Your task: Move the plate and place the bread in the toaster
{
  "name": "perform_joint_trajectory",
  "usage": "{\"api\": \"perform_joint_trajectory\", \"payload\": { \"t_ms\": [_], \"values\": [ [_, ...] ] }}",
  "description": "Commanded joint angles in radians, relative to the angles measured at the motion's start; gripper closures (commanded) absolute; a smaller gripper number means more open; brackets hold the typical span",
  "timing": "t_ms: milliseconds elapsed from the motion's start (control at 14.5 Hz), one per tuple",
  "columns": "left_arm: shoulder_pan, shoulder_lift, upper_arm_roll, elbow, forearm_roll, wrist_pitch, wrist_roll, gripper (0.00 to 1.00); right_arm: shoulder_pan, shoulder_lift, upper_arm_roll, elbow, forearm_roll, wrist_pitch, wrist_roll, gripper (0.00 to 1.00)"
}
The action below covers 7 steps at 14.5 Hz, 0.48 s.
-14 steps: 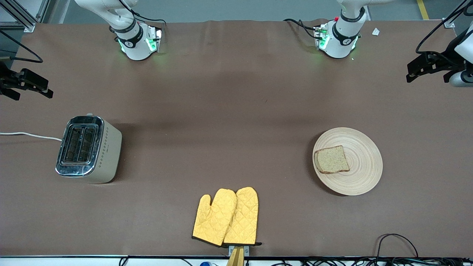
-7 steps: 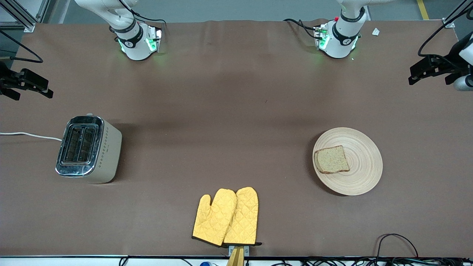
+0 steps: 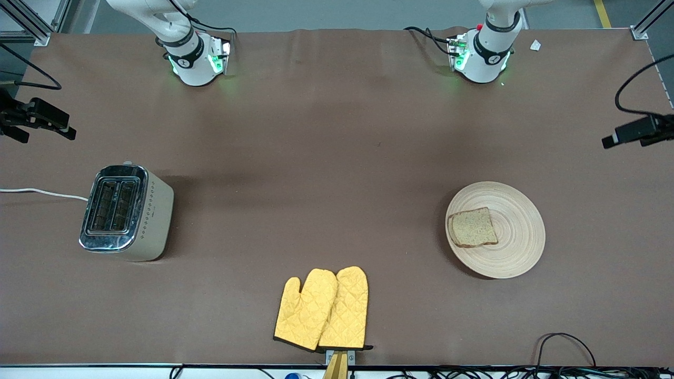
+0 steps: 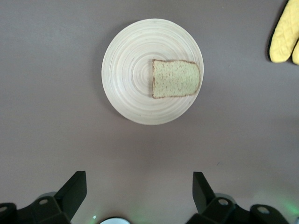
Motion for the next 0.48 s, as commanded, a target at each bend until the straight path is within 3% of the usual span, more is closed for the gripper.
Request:
{"api": "perform_joint_trajectory", "payload": {
  "t_ms": [0,276,414],
  "values": [
    [0.063,0.12,-0.002,0.033,-0.098,0.031,0.048,0.0,-0.012,-0.006,0.007,-0.006,0.012,-0.002,-0.005,0.0],
    [0.172,0.29,-0.002,0.033,-0.176,0.152,0.387,0.0,-0.017,-0.004,0.007,-0.006,0.014,0.004,-0.008,0.0],
    [0.212,0.368,-0.003,0.033,-0.216,0.187,0.446,0.0,-0.014,-0.004,0.007,-0.008,0.014,-0.001,-0.006,0.0]
  ]
}}
